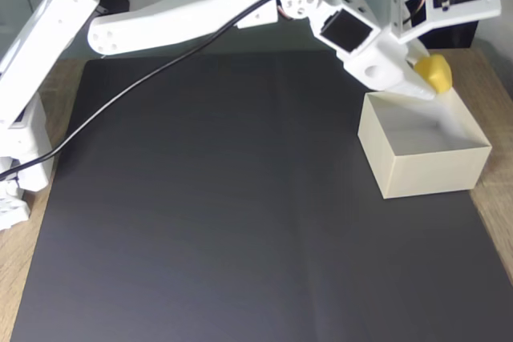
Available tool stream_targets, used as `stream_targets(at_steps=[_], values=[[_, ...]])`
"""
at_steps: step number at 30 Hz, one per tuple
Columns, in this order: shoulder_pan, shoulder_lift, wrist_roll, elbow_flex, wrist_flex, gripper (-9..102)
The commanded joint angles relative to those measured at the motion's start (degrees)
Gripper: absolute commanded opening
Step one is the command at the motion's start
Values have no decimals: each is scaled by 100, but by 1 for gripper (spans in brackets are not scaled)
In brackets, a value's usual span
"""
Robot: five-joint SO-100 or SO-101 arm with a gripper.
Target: Grasp a cube block and put it in the white box.
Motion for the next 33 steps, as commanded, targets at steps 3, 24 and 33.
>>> stream_targets(at_steps=[3,24,33], values=[[9,53,-9,-316,26,0],[237,176,-149,-316,149,22],[123,729,-193,-255,1257,0]])
